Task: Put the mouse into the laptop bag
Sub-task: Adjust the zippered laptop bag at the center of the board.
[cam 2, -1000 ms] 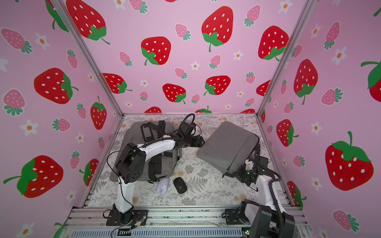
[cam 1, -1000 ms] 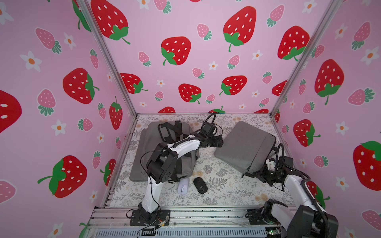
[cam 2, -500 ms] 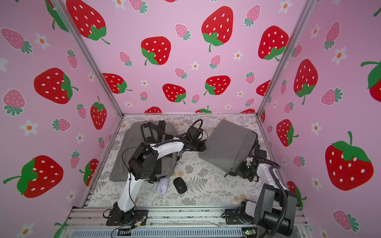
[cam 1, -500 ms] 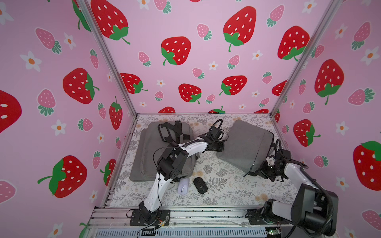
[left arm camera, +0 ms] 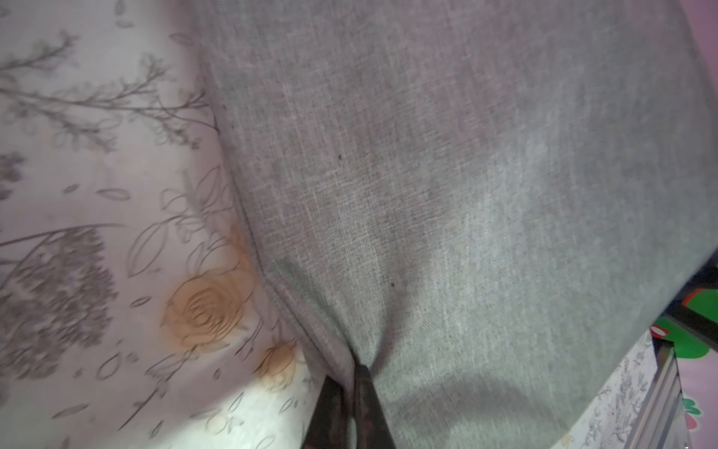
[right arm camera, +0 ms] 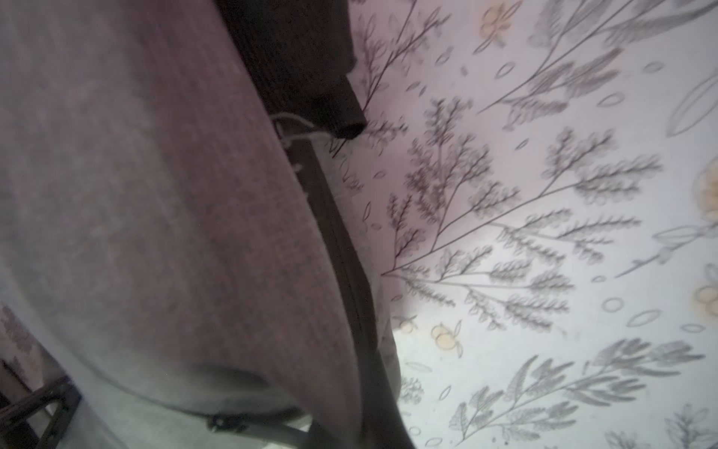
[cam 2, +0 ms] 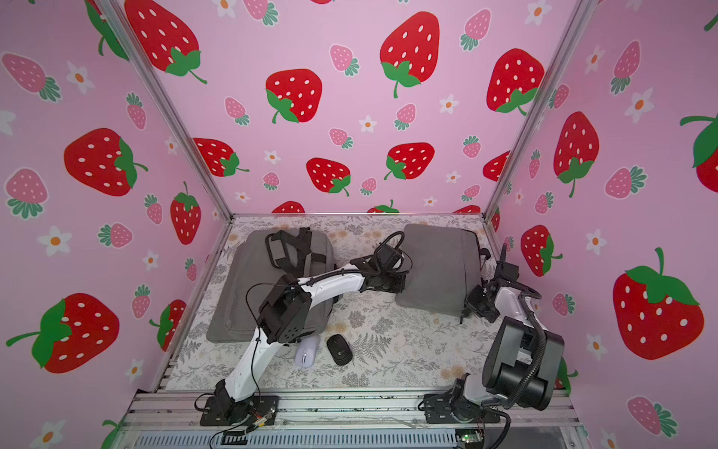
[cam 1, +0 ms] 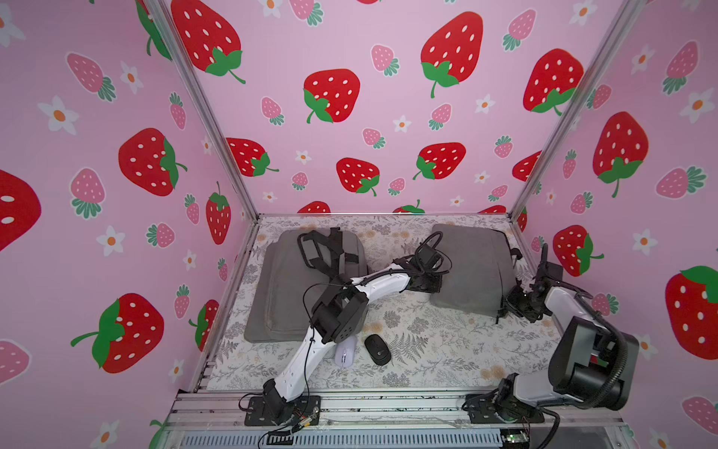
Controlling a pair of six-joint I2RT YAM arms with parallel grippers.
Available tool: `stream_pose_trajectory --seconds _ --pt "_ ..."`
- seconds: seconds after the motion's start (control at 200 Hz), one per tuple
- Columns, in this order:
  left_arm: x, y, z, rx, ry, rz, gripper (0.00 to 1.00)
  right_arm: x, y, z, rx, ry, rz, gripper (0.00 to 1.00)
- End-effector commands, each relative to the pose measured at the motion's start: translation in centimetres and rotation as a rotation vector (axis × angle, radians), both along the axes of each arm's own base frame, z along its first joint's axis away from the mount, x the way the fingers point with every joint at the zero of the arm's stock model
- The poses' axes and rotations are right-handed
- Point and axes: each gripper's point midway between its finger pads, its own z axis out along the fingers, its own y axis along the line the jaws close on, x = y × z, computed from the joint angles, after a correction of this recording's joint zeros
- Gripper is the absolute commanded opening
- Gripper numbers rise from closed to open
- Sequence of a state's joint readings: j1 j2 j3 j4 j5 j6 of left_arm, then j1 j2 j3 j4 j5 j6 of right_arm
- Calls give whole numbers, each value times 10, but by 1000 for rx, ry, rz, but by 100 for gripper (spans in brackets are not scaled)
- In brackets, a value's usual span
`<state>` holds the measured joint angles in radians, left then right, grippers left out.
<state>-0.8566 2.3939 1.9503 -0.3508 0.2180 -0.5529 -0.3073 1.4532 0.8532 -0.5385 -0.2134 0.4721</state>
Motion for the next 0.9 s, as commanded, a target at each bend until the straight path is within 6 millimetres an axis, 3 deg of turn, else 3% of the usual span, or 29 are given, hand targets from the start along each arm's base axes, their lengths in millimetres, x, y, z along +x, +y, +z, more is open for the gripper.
stream_pose_trajectory --seconds 0.0,0.045,0.135,0.24,0.335,0.445,0.505,0.605,0.74,0.895 --pt "-28 -34 7 -63 46 -128 7 29 -6 16 -5 -99 21 0" --pt "-26 -36 7 -63 43 -127 7 32 -8 15 -4 -100 28 4" --pt "-26 -36 10 -67 42 -126 7 36 -6 14 14 -73 64 33" --pt "-27 -33 14 -66 36 -122 11 37 -7 21 10 -84 57 45" --pt "-29 -28 24 -73 24 -116 23 33 -12 35 -40 -103 43 49" --pt "-33 -18 42 -72 -6 -109 51 23 -17 66 -152 -126 47 51" --pt "-33 -10 55 -70 -30 -101 60 18 -21 88 -242 -140 46 51" --pt "-32 7 84 -73 -86 -73 66 11 -22 122 -359 -181 49 58" --pt "-28 34 123 -76 -150 -16 71 6 -20 158 -473 -217 61 60" --pt "-22 81 154 -34 -212 73 74 9 10 180 -537 -241 165 59"
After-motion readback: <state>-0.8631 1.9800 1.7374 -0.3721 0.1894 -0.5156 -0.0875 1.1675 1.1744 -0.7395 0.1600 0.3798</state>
